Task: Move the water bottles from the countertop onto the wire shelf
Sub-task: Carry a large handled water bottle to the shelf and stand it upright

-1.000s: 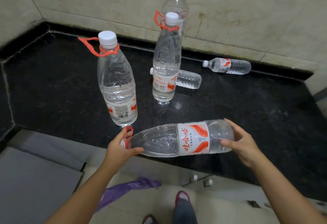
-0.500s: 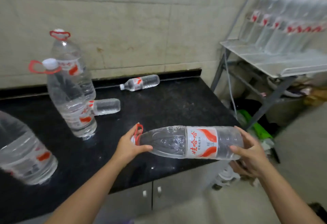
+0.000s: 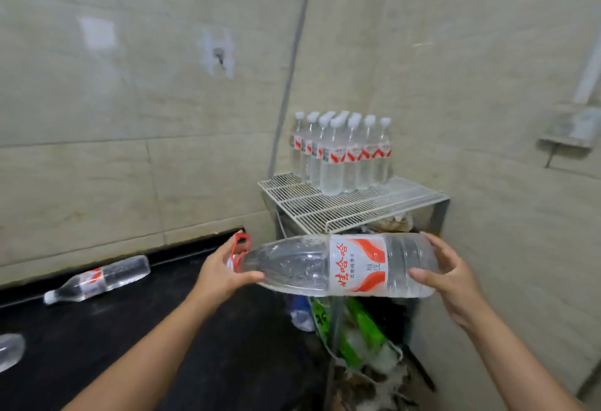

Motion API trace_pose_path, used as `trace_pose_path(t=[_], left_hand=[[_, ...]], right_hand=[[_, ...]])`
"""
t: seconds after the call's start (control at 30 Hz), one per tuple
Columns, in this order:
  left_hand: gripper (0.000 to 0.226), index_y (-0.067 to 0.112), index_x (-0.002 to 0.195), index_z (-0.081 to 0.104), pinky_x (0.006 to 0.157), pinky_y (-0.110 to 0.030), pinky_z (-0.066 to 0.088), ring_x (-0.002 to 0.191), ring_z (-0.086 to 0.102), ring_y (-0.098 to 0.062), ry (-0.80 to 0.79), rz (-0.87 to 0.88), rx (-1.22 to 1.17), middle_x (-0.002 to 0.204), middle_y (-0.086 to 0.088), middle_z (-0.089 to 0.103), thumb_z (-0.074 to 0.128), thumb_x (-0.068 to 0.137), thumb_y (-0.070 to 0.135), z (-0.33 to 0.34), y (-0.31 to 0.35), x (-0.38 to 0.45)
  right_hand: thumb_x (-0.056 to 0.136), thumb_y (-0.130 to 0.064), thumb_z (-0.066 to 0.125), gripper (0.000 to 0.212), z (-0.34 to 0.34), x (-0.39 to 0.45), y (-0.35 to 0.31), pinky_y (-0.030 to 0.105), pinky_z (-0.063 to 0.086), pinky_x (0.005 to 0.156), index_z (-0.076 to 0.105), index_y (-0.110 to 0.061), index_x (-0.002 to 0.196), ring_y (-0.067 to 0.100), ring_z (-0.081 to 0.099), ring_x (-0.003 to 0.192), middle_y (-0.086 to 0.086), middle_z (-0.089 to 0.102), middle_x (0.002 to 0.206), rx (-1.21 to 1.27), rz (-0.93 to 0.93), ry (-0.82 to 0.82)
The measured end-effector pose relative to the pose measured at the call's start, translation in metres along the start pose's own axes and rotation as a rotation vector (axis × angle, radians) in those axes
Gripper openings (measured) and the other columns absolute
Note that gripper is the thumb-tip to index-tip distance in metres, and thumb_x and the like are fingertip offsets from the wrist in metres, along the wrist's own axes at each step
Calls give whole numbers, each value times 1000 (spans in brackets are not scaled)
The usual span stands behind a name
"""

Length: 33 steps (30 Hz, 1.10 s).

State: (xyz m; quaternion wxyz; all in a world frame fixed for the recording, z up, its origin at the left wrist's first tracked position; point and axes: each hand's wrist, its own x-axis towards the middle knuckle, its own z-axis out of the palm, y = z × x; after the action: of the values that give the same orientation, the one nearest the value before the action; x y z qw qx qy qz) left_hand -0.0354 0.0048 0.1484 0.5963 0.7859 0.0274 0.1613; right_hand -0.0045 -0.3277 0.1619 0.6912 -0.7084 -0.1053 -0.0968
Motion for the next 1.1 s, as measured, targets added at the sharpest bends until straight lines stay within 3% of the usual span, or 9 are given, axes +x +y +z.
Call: trace_pose_path(t=[0.13,0.27,0.4,0.53,0.67,0.8,0.87,0.97,1.1], left_hand=[[58,4,109,50,72,1,42,93,51,-16,28,114,0,104,-12,52,69,62,-23,37,51,54],[60,-3,119,51,71,5,41,100,48,-17,87,208,2,105,-9,53,70,64,-19,66,84,112],[70,5,128,48,93,-16,39,106,49,-14,68,259,31,111,-4,53,74,64,-11,92,103,170],[80,4,132,45,97,-22,39,107,52,-14,50,303,103,116,-2,55,79,61,-5,117,112,225],[95,7,139,38,106,-29,37,122,50,-19,9,333,174,134,-8,52,84,56,0,143,121,272],[93,3,137,38,92,-7,33,121,45,-12,2,383,231,130,0,48,80,55,-11,174,135,301],[93,3,136,39,93,-9,34,121,45,-13,-2,417,316,127,1,47,81,54,-8,186,143,314],[98,10,135,43,100,-15,28,123,44,-11,19,451,598,129,1,51,89,48,10,204,155,328],[94,12,135,43,97,-12,28,119,44,-8,77,442,682,132,-4,52,88,52,12,229,172,338]], right_hand=[[-3,-50,86,134,-33,62,-17,5,49,59,47,-13,120,-12,63,67,-23,71,76,67,-100,-16],[-5,-55,84,135,-58,128,-21,10,52,57,47,-15,119,-1,65,70,-9,65,91,90,-142,-18],[9,-36,91,124,-78,192,-9,13,53,56,46,-11,122,0,66,72,-2,59,101,49,-132,-57],[1,-52,88,133,-94,250,11,18,56,58,46,-16,122,1,67,71,0,61,98,55,-104,-26],[-3,-51,87,136,-106,295,35,20,56,54,44,-15,121,19,63,79,4,61,97,76,-44,-76],[2,-35,92,130,-107,340,70,21,55,51,45,-10,121,14,69,70,5,67,91,137,67,-182],[17,-28,93,125,-106,362,88,28,58,64,43,-6,129,22,67,88,10,67,103,94,139,-264],[16,-48,92,132,-106,386,107,50,49,92,44,-9,132,33,59,108,16,59,122,-18,181,-411],[37,-65,80,106,-110,406,101,42,43,101,47,-23,128,17,55,114,0,55,128,-290,82,-590]])
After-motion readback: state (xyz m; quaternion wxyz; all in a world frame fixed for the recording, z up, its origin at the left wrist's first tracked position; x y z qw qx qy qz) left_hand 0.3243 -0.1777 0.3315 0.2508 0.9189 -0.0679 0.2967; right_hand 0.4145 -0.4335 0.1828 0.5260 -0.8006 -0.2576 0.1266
